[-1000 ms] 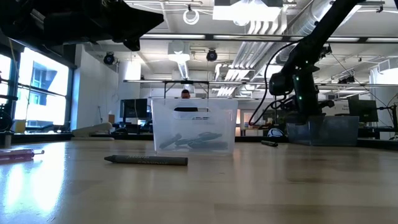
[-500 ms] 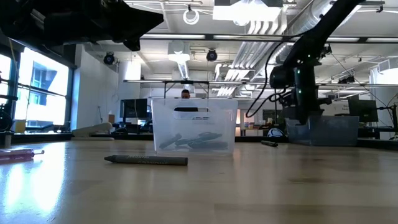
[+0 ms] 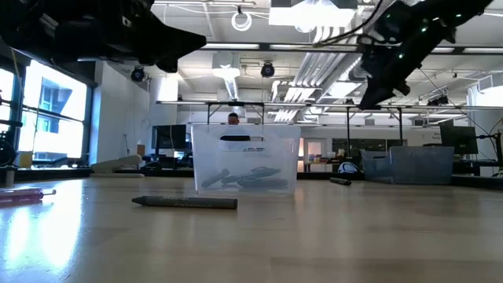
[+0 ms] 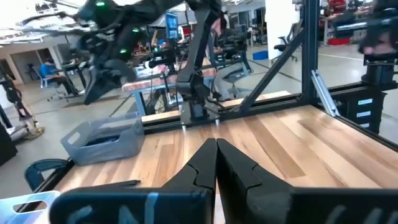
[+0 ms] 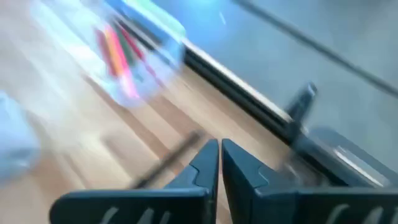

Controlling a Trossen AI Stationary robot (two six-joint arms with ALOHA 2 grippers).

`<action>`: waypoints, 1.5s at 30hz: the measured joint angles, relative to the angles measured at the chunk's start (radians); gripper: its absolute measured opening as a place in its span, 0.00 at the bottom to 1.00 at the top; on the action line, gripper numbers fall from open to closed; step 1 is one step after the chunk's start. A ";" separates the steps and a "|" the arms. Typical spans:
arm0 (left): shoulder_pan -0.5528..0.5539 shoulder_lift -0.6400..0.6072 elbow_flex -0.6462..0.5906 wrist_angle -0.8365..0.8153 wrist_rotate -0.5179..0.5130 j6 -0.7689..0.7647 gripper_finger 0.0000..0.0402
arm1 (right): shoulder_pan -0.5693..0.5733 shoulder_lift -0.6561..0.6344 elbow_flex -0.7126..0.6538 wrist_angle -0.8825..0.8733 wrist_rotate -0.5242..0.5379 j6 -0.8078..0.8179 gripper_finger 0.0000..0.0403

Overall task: Sort crayons/erasers/pens/pencils in bins
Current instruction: Put the purple pen into the bottom transparent bin

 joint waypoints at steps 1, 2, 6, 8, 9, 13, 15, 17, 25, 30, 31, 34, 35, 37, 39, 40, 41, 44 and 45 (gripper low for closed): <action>-0.003 0.000 0.000 0.000 -0.001 0.000 0.00 | 0.025 -0.042 -0.038 0.040 -0.013 0.014 0.02; -0.009 0.000 0.000 -0.003 -0.008 0.000 0.00 | 0.055 -0.081 -0.075 0.078 -0.024 0.028 0.01; -0.045 0.000 0.000 -0.033 -0.073 0.003 0.00 | 0.190 -0.211 -0.218 0.257 -0.098 0.070 0.00; -0.067 0.000 0.000 -0.055 -0.126 0.020 0.00 | 0.269 -0.254 -0.274 0.343 -0.117 0.091 0.00; -0.079 0.000 0.000 -0.068 -0.152 0.029 0.00 | 0.308 -0.269 -0.295 0.375 -0.114 0.102 0.00; -0.121 0.000 0.000 -0.087 -0.207 0.042 0.00 | 0.468 -0.285 -0.315 0.384 0.057 0.106 0.00; -0.138 0.000 0.000 -0.093 -0.207 0.042 0.00 | 0.547 -0.275 -0.311 0.362 0.171 0.106 0.00; -0.153 0.000 0.000 -0.101 -0.207 0.040 0.00 | 0.618 -0.260 -0.302 0.363 0.260 0.108 0.00; -0.201 0.000 0.000 -0.116 -0.214 0.004 0.00 | 0.831 -0.170 -0.247 0.359 0.498 0.164 0.00; -0.248 0.000 0.000 -0.146 -0.285 -0.067 0.00 | 0.929 -0.099 -0.196 0.346 0.555 0.184 0.00; -0.271 0.000 0.000 -0.159 -0.330 -0.082 0.00 | 0.944 -0.087 -0.190 0.344 0.557 0.184 0.00; -0.351 0.000 0.025 -0.290 -0.445 -0.123 0.00 | 0.975 -0.067 -0.188 0.343 0.538 0.149 0.00; -0.380 0.000 0.050 -0.368 -0.478 -0.149 0.00 | 0.981 -0.061 -0.188 0.339 0.522 0.143 0.00; -0.435 0.000 0.112 -0.539 -0.544 -0.219 0.00 | 0.992 -0.050 -0.188 0.336 0.493 0.148 0.00; -0.492 0.000 0.182 -0.720 -0.610 -0.313 0.00 | 1.005 -0.036 -0.188 0.350 0.483 0.162 0.00; -0.519 0.000 0.217 -0.804 -0.641 -0.377 0.00 | 1.013 -0.030 -0.188 0.352 0.483 0.165 0.00; -0.544 0.000 0.250 -0.880 -0.662 -0.451 0.00 | 1.022 -0.022 -0.188 0.353 0.482 0.166 0.00; -0.613 0.000 0.346 -1.094 -0.670 -0.700 0.03 | 1.045 0.005 -0.188 0.370 0.480 0.166 0.00; -0.635 0.001 0.375 -1.159 -0.663 -0.779 0.05 | 1.052 0.016 -0.188 0.382 0.479 0.166 0.00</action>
